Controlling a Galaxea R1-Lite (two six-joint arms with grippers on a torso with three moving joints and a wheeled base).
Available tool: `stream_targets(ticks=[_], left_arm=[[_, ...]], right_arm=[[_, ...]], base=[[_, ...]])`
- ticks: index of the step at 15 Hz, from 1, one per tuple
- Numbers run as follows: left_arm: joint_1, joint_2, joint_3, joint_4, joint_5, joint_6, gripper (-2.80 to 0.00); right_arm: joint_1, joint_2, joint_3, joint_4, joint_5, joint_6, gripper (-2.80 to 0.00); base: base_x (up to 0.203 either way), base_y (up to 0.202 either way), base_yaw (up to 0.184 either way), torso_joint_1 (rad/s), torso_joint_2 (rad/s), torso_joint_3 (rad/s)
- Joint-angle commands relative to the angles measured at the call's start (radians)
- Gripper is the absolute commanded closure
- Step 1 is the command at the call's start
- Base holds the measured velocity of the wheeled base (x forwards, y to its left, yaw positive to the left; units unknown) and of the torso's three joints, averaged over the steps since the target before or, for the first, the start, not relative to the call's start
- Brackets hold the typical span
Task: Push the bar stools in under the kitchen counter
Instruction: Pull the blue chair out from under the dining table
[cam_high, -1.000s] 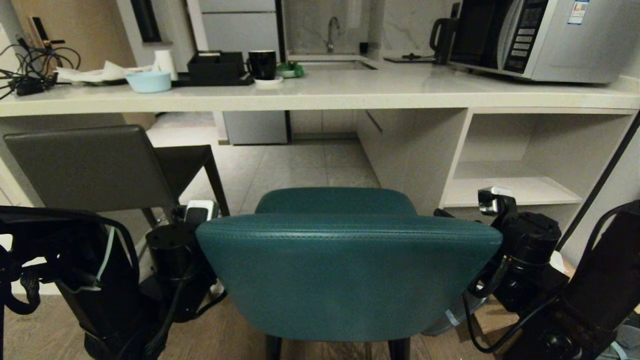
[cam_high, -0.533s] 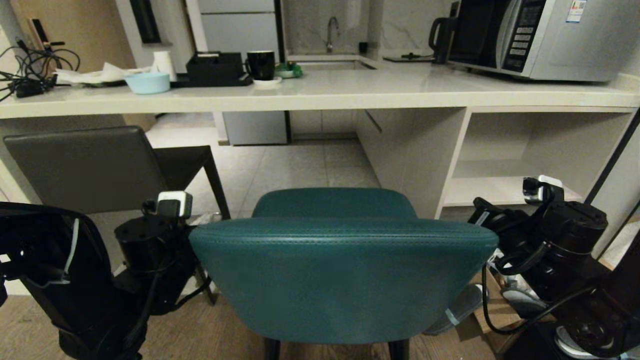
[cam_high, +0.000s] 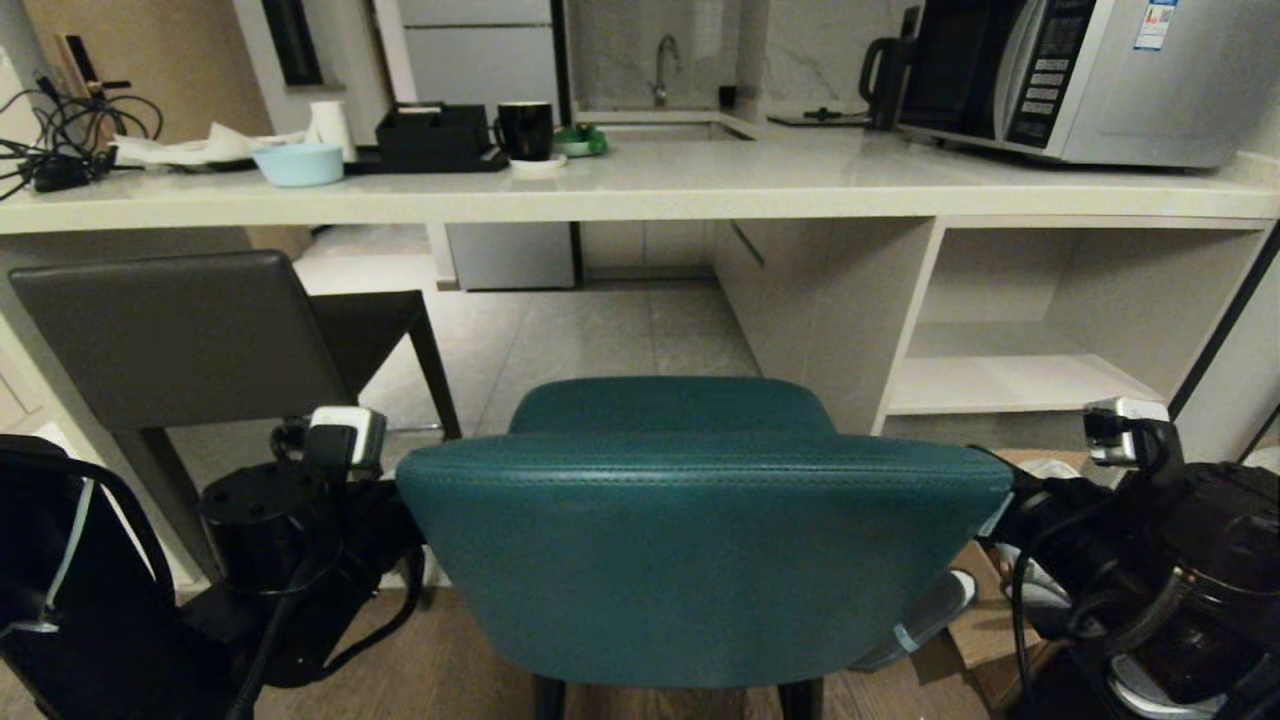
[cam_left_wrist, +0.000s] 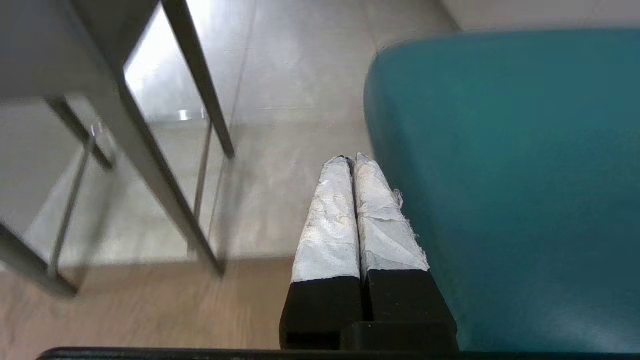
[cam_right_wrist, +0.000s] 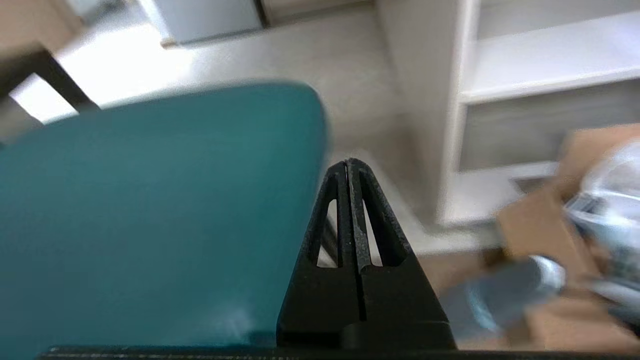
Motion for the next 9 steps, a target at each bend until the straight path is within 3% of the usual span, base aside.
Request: stream_targets(ticks=[1,5,9], left_arm=[[-0.002,0.006,-0.038,-0.014,-0.001,0.005,0.0],[-0.007,0.02,-0.032,-0.014,-0.001,0.003,0.0],[-0.029,0.017,-0.031,-0.014,0.001,0.003,0.0]], right_arm=[[0.012,-0.083,0.034,-0.009,0.01,-0.02,0.0],[0.039,-0.118,0.07,-0.009,0.015,-0.05,0.0],[0.135,-0.139,0.095,-0.009,0.008,-0.059,0.0]], base=[[0.0,0.0,0.0,0.0,0.0,0.0],[0.0,0.0,0.0,0.0,0.0,0.0],[0.0,0.0,0.0,0.0,0.0,0.0]])
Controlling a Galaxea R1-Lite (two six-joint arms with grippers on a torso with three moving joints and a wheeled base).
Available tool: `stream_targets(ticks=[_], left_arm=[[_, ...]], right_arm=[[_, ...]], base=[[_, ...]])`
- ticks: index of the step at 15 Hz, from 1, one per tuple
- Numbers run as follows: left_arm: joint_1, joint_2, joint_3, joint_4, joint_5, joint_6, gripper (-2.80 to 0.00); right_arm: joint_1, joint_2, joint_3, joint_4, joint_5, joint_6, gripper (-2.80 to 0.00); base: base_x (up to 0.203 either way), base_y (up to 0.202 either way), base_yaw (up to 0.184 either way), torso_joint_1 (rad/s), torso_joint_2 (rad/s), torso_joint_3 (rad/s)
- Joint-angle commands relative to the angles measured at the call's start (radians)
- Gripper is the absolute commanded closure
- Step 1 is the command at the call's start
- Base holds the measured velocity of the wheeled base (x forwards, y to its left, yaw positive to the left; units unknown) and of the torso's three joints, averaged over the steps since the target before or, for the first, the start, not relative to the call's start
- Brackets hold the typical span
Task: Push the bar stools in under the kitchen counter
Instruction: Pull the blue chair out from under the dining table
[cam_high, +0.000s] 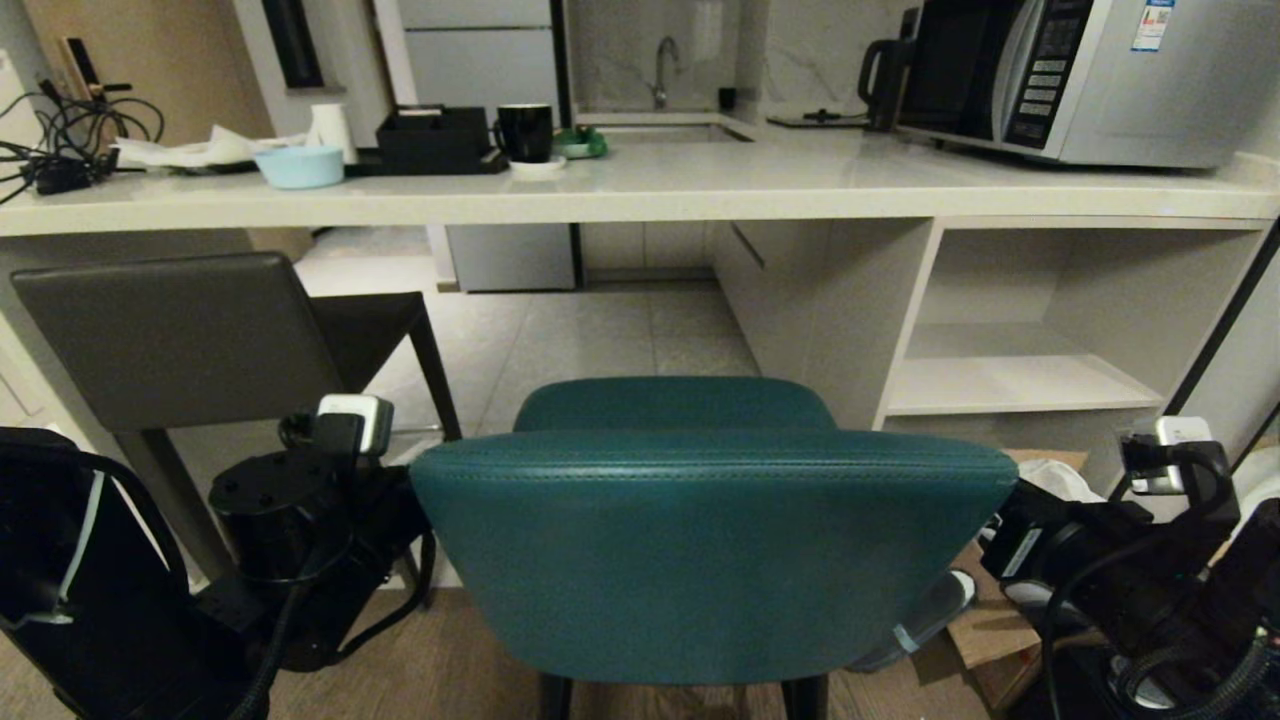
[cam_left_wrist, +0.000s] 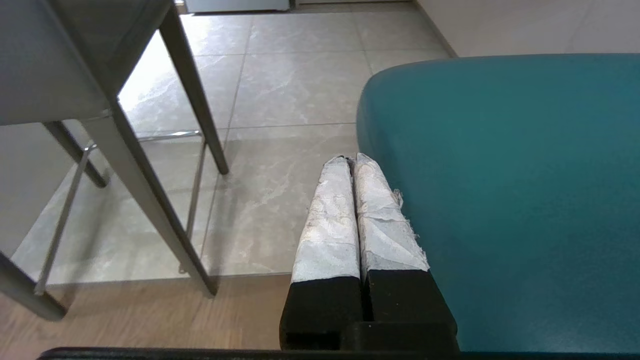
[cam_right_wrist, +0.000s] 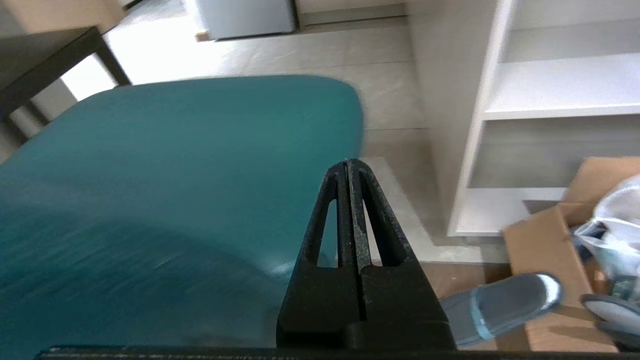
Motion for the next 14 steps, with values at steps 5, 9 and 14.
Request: stream_targets(ticks=[5,9,14], left_arm=[[-0.044,0.004,0.008,-0.006,0.008,-0.001,0.0],[-0.061,-0.004,0.025,-0.006,0.006,-0.001,0.0],[-0.115,-0.012,0.04,-0.006,0.002,0.004,0.0]], right_arm=[[0.046,0.008,-0.003,-0.008,-0.001,-0.002,0.0],[0.043,0.067,-0.061,-0.008,-0.004,0.001,0.0],[0.031,0.139,-0.143,-0.008,-0.007,0.001,0.0]], base=[[0.0,0.0,0.0,0.0,0.0,0.0],[0.0,0.0,0.0,0.0,0.0,0.0],[0.0,0.0,0.0,0.0,0.0,0.0]])
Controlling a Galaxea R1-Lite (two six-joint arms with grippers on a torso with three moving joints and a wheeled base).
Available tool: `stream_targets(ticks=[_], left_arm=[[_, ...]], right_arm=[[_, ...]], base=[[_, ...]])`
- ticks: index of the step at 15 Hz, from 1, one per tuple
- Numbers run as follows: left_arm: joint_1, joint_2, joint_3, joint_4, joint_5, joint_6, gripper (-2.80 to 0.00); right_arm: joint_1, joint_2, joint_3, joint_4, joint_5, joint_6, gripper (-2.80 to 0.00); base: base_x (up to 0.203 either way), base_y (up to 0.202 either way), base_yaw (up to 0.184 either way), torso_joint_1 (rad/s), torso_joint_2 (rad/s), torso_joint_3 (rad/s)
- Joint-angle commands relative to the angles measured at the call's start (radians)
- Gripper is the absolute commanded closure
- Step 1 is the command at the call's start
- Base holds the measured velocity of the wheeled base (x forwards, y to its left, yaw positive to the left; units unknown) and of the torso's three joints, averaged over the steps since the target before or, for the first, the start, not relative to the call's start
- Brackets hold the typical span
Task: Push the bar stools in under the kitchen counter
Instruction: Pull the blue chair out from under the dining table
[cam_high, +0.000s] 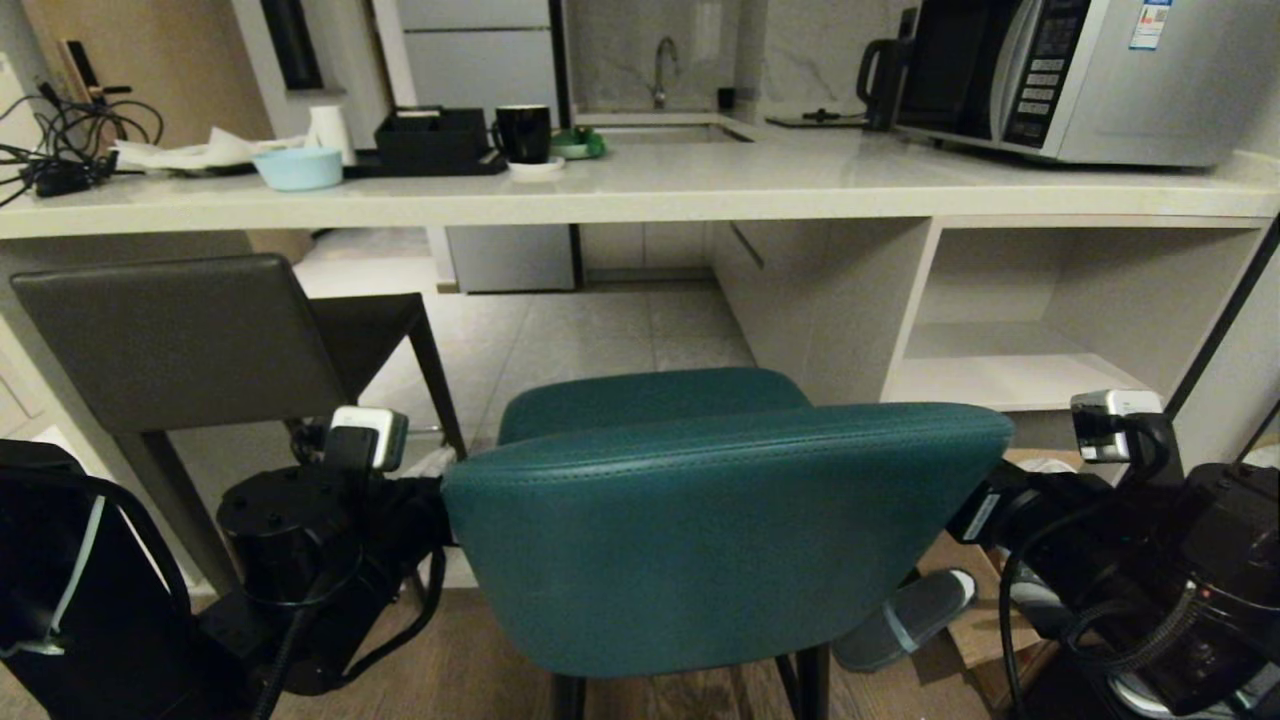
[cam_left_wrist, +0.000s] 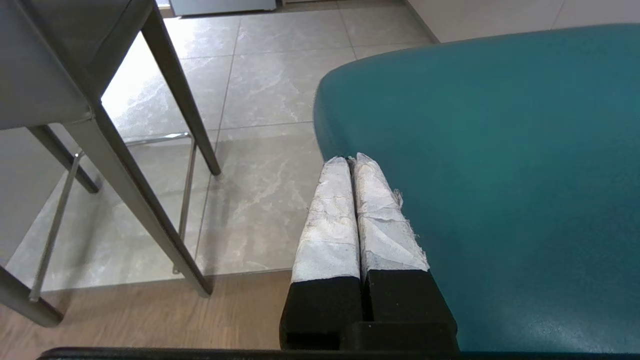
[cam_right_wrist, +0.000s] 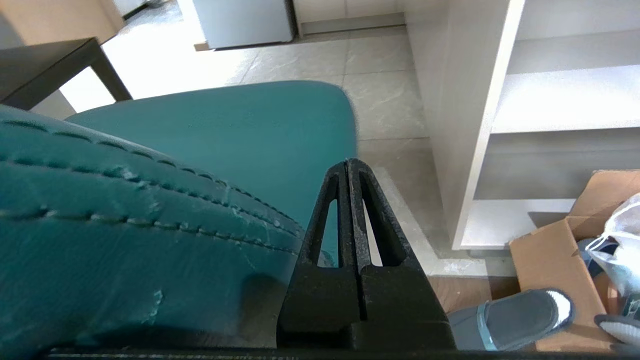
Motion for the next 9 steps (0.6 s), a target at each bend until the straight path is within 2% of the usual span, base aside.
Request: stream_targets(ticks=[1,5,9], left_arm=[[-0.038,0.0,-0.004,-0.007,-0.007,0.0,0.0],[-0.077,-0.002,-0.026,-0.007,-0.004,0.013,0.0],[-0.074,-0.008,-0.018,-0.007,-0.001,0.012,0.0]], right_arm=[[-0.014,0.058,-0.036,-0.01,0.007,-0.001,0.0],[-0.057,0.098,-0.104,-0.01,-0.002,-0.001,0.0],[-0.059,0.089,-0.1,-0.01,-0.004,-0.001,0.0]], base=[[0.0,0.0,0.0,0.0,0.0,0.0],[0.0,0.0,0.0,0.0,0.0,0.0],[0.0,0.0,0.0,0.0,0.0,0.0]])
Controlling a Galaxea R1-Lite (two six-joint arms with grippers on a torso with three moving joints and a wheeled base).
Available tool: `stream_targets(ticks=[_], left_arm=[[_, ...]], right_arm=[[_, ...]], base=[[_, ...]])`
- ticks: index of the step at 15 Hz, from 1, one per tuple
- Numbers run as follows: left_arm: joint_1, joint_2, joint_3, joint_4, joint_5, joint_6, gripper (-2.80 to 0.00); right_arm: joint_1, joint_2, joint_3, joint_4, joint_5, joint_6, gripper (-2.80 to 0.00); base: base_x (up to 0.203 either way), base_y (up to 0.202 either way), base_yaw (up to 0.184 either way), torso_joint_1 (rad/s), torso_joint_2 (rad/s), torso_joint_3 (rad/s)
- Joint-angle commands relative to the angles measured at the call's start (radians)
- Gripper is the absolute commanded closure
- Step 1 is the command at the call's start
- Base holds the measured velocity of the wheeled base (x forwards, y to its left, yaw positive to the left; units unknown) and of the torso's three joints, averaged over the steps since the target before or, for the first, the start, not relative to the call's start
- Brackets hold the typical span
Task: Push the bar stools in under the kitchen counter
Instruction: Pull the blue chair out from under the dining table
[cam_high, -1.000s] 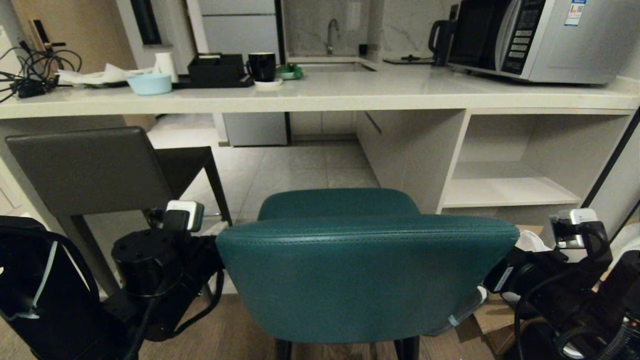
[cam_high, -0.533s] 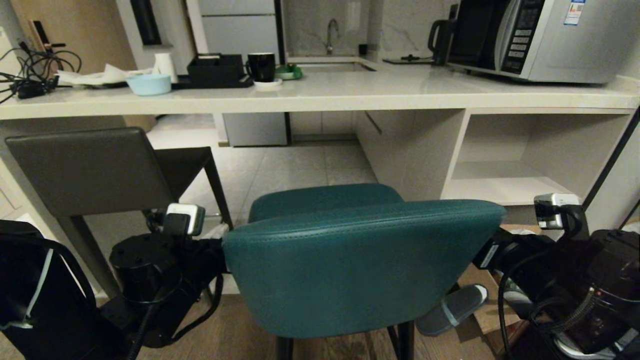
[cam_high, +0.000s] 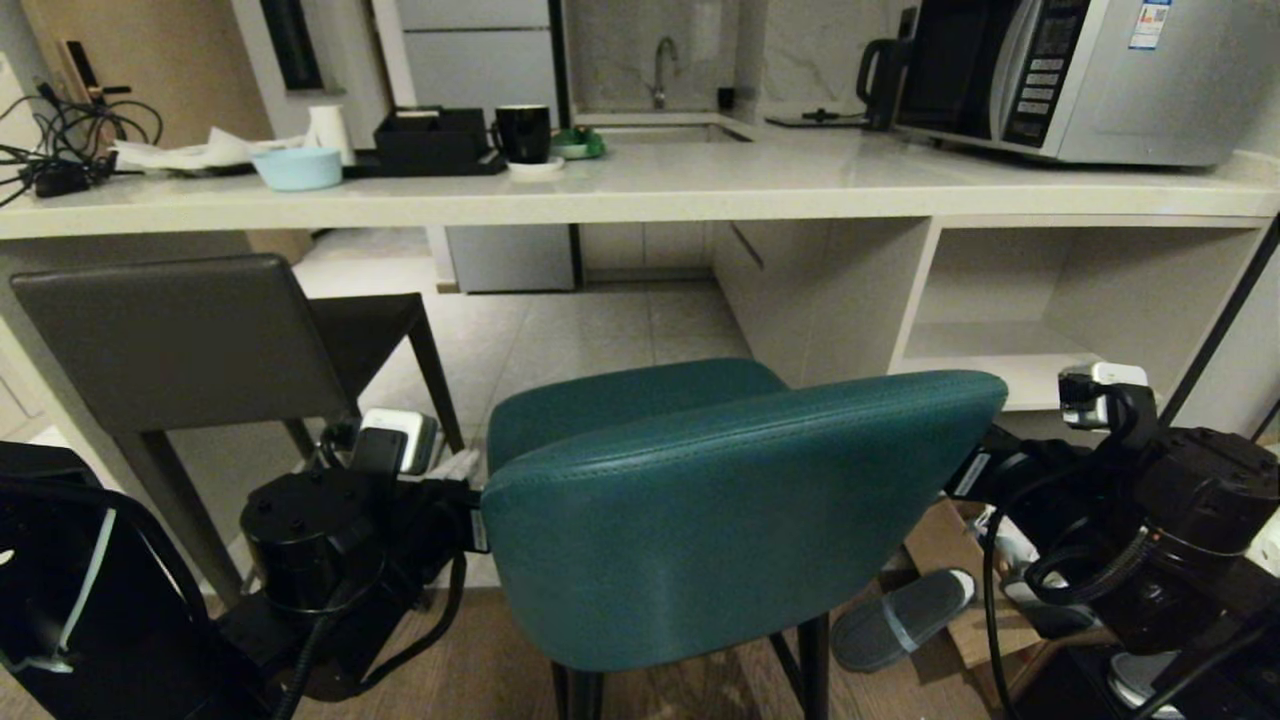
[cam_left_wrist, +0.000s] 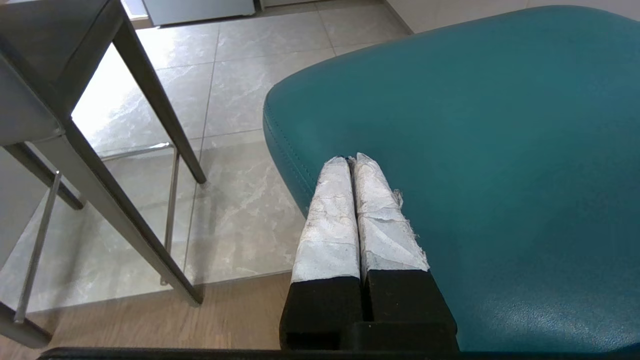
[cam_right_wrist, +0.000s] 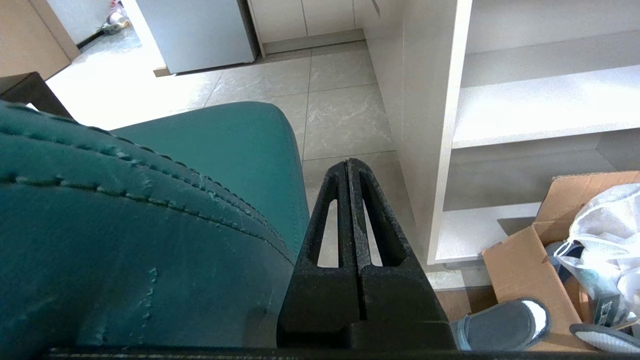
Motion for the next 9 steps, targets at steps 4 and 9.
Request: stream_targets(ticks=[4,9], left_arm=[[0.017,-0.008,0.011,-0.015,0.016,-0.008,0.0],[0.13,-0.069,0.022,-0.015,0.034,-0.011,0.0]], right_arm=[[0.0,-0.003,0.01,-0.006,0.003,-0.001,0.0],[-0.002,-0.043,0.039,-0.006,-0.009,-0.003,0.0]], base=[[0.0,0.0,0.0,0.0,0.0,0.0],[0.0,0.0,0.0,0.0,0.0,0.0]])
